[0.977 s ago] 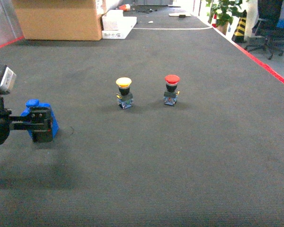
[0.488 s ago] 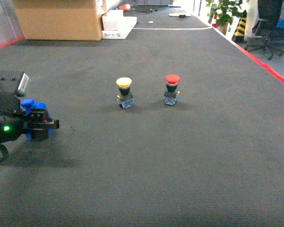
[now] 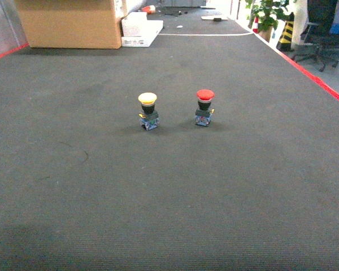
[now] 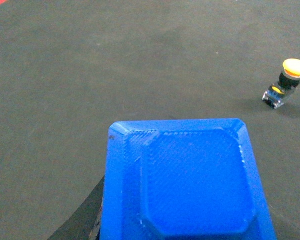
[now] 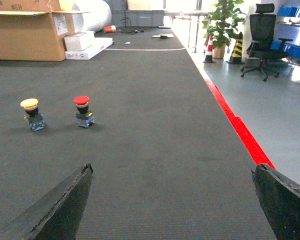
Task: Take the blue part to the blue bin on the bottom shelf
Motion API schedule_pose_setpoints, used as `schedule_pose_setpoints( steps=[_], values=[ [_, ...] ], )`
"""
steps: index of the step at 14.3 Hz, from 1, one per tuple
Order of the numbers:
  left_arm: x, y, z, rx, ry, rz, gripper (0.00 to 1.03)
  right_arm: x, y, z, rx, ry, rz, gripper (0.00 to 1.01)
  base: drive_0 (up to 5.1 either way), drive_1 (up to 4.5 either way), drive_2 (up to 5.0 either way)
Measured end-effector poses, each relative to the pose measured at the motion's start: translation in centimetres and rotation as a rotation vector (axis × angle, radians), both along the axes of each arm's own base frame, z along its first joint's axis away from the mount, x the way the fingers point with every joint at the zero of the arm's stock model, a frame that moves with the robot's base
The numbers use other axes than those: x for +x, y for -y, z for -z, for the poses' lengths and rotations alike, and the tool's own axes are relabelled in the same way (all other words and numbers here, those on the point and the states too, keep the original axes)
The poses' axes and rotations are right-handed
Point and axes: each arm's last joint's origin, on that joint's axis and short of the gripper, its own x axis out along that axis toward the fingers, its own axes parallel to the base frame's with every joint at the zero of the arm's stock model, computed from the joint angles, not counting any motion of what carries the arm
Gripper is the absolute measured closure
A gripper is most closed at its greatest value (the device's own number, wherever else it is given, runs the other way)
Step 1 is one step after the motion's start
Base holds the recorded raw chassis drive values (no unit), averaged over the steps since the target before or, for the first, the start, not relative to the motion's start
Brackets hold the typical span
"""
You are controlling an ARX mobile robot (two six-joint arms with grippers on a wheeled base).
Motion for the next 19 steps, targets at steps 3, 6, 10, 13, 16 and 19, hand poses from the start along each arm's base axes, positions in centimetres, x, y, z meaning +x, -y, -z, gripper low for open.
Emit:
schedule_pose_setpoints(
  steps=[3, 6, 10, 13, 16, 19],
  values=[
    [-5.2, 0.0, -1.5, -0.017, 0.034, -0.055, 0.59, 0.0, 0.0, 0.0, 0.000, 0.000, 0.000, 0.03, 0.0, 0.00, 0.0],
    [-9.7, 0.5, -3.8, -0.010, 0.152, -0.079, 0.59, 0.0, 0.0, 0.0, 0.000, 0.000, 0.000, 0.03, 0.0, 0.00, 0.0],
    [-13.5, 2.1, -4.2, -0.053, 0.226, -0.049, 0.59, 0.0, 0.0, 0.0, 0.000, 0.000, 0.000, 0.03, 0.0, 0.00, 0.0],
    [-13.4, 2.2, -3.6, -0.048, 0.199, -0.050, 0.59, 0.0, 0.0, 0.0, 0.000, 0.000, 0.000, 0.03, 0.0, 0.00, 0.0],
    [-13.4, 2.2, -3.5, -0.049, 0.198, -0.051, 0.59, 0.0, 0.0, 0.0, 0.000, 0.000, 0.000, 0.03, 0.0, 0.00, 0.0],
    [-13.4, 2.2, -3.6, -0.050, 0.199, -0.051, 0.60, 0.0, 0.0, 0.0, 0.000, 0.002, 0.000, 0.03, 0.0, 0.00, 0.0]
  ],
)
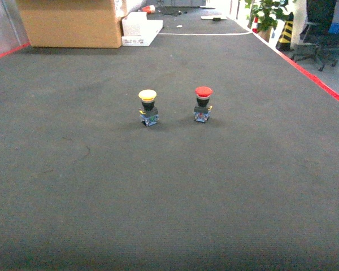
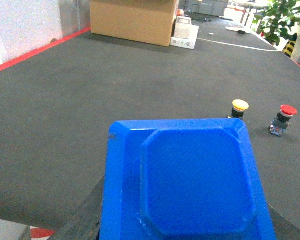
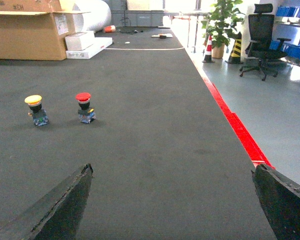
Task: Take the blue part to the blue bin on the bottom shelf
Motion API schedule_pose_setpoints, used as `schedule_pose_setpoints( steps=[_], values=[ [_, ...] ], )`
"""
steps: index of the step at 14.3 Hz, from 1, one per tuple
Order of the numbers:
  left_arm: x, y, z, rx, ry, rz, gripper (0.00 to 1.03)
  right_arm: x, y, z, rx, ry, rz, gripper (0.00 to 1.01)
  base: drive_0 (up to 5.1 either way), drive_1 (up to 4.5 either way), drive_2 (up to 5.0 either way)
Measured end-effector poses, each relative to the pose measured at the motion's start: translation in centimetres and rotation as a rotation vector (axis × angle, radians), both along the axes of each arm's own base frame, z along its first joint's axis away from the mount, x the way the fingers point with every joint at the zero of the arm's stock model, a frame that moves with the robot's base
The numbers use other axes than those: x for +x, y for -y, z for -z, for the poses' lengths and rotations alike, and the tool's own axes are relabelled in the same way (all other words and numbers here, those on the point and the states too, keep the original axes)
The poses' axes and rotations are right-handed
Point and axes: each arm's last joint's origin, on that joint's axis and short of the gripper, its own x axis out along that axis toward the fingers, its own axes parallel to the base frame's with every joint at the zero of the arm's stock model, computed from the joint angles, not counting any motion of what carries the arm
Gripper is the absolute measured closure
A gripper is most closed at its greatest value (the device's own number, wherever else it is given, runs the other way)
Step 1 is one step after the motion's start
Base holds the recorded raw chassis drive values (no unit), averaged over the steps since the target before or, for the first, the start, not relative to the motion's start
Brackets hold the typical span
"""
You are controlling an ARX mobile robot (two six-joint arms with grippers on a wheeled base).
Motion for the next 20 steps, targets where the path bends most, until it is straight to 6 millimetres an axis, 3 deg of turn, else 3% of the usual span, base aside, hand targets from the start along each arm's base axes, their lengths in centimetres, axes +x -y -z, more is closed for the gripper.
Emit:
schedule_pose_setpoints(
  steps=[20],
  values=[
    [-0.03, -0.04, 0.00, -0.014, 0.002, -0.006, 0.60, 0.00, 0.00, 0.01, 0.000, -0.001, 0.000, 0.03, 0.0, 0.00, 0.0]
  ],
)
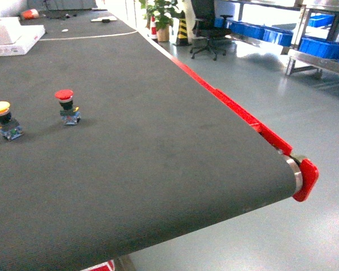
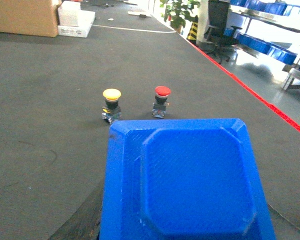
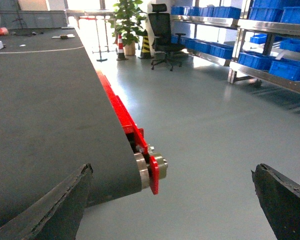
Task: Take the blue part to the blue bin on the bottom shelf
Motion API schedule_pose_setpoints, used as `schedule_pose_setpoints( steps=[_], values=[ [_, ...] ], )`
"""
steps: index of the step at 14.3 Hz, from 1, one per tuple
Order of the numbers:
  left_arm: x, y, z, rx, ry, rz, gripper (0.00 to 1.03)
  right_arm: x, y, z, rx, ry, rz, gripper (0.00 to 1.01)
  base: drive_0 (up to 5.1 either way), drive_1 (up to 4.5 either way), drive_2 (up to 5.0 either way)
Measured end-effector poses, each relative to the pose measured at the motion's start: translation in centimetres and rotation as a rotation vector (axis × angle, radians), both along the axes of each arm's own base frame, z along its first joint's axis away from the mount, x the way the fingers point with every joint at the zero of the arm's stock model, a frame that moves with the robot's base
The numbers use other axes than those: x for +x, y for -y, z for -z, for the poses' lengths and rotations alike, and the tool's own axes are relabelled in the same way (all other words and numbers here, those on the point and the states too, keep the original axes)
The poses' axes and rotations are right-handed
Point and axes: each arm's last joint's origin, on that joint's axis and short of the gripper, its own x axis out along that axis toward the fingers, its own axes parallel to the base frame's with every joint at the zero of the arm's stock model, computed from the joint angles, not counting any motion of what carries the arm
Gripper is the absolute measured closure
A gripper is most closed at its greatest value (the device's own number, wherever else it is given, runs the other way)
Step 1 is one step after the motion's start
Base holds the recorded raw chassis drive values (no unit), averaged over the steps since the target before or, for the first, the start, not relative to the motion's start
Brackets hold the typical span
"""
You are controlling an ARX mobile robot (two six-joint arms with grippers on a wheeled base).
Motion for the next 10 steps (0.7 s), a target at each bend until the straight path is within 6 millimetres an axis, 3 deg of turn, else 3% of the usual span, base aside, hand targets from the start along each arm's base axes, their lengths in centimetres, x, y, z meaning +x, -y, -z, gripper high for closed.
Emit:
schedule_pose_setpoints(
  steps=[10],
  values=[
    [0.00, 0.00, 0.00, 0.000, 0.000, 0.000, 0.60, 0.00, 0.00, 0.00, 0.000, 0.000, 0.000, 0.03, -1.6, -1.55, -1.6]
  ],
)
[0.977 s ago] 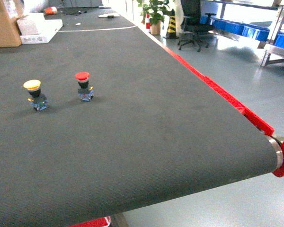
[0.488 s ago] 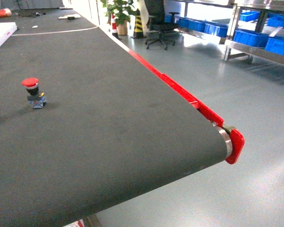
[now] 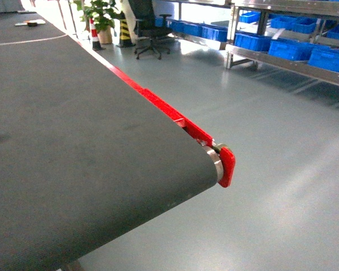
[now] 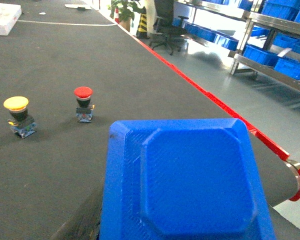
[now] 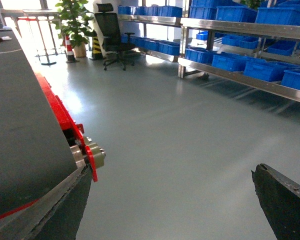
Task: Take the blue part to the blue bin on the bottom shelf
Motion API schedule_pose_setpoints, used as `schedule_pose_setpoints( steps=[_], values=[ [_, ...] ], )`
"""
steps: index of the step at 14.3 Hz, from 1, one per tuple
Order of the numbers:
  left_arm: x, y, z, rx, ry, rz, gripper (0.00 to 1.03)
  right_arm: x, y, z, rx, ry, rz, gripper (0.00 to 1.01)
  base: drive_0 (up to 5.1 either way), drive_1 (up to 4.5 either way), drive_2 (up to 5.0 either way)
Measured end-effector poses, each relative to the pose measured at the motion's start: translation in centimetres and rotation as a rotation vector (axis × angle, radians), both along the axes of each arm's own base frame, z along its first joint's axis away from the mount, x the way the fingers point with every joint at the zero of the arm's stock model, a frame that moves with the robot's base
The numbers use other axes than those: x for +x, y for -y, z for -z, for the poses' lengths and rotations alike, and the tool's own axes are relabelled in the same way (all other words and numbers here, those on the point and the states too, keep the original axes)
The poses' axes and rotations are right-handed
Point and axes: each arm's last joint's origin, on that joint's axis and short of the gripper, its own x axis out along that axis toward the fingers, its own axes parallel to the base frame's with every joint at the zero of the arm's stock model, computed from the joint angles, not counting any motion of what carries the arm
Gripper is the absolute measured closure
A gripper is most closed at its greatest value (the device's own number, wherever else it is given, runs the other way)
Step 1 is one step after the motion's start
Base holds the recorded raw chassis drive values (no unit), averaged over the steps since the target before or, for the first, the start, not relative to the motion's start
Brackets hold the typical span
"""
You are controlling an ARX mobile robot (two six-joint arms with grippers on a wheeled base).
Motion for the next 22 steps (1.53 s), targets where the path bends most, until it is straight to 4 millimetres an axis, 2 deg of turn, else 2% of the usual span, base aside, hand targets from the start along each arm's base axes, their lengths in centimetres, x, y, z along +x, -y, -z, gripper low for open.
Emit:
schedule_pose_setpoints(
  steps=[22],
  values=[
    [0.00, 0.00, 0.00, 0.000, 0.000, 0.000, 0.60, 0.00, 0.00, 0.00, 0.000, 0.000, 0.000, 0.03, -1.6, -1.56, -1.6]
  ],
)
